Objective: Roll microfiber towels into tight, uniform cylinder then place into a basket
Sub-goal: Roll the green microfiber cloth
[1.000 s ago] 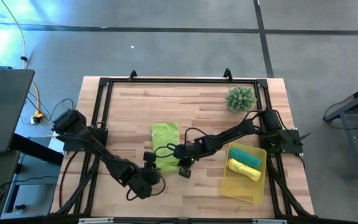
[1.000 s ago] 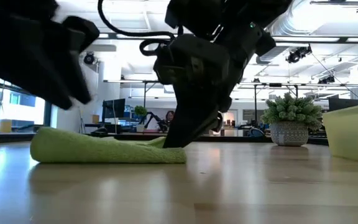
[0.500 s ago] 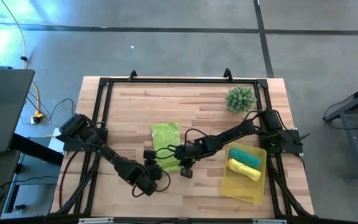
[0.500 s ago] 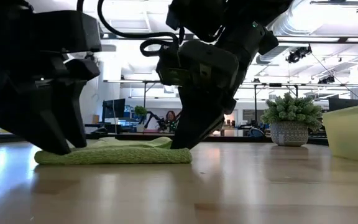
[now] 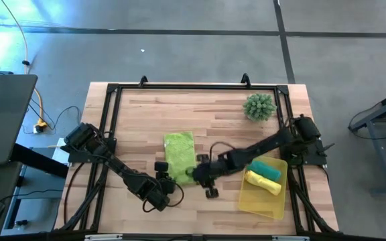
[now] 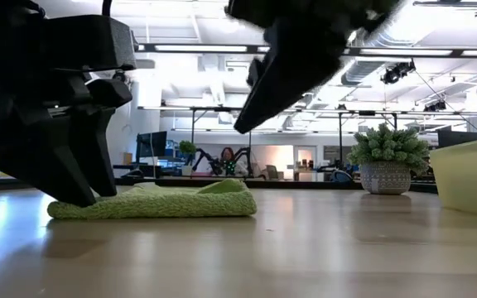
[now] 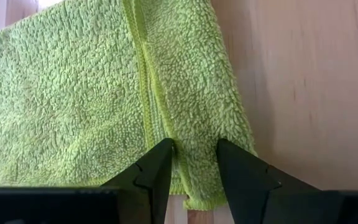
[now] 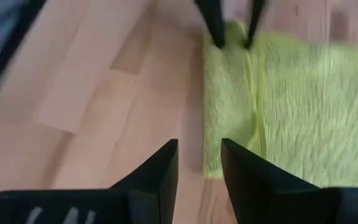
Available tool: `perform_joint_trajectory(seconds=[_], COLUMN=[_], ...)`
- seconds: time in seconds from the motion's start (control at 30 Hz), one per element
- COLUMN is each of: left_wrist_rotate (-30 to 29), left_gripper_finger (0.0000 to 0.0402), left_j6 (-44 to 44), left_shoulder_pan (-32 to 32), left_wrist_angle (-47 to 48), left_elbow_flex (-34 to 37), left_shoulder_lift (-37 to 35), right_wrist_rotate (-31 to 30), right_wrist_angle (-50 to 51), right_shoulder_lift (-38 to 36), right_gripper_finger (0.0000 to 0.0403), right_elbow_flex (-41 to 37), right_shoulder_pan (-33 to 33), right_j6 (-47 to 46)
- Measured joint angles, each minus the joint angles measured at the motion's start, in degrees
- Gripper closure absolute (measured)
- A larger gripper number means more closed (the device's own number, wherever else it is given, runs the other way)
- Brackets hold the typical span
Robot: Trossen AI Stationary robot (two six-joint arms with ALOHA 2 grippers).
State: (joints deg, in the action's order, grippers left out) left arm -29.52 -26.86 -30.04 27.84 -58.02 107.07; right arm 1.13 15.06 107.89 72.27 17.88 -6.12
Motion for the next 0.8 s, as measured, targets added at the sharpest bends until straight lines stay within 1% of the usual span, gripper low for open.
perform_joint_trajectory(seconds=[0.07,0.13,0.2,0.37,0.63,0.8], left_wrist_rotate=[0.01,0.07,0.17,0.35,0.42,0.52], left_gripper_finger=[0.0280,0.0280,0.0280,0.0280,0.0280,0.0280], left_j6=[-0.01,-0.01,-0.07,-0.19,-1.30,-1.60], left_shoulder_pan=[0.01,0.02,0.02,0.02,0.02,0.02], left_wrist_angle=[-0.08,-0.23,-0.25,-0.41,-0.47,-0.49], left_elbow_flex=[0.02,0.05,0.07,0.07,0.11,0.11], left_shoulder_lift=[0.02,0.02,0.02,0.06,0.09,0.08], right_wrist_rotate=[-4.95,-10.03,-12.55,-12.92,-14.05,-10.57], right_wrist_angle=[-2.04,-3.38,-4.82,-6.38,-6.95,-6.28], right_shoulder_lift=[1.23,2.96,4.47,7.56,9.79,11.10], right_gripper_finger=[0.0290,0.0290,0.0290,0.0284,0.0245,0.0242], right_elbow_flex=[0.00,0.00,-0.02,-0.02,0.00,0.19], right_shoulder_pan=[2.24,3.82,4.61,4.23,2.34,1.06], right_j6=[5.64,9.30,11.00,11.11,11.19,8.60])
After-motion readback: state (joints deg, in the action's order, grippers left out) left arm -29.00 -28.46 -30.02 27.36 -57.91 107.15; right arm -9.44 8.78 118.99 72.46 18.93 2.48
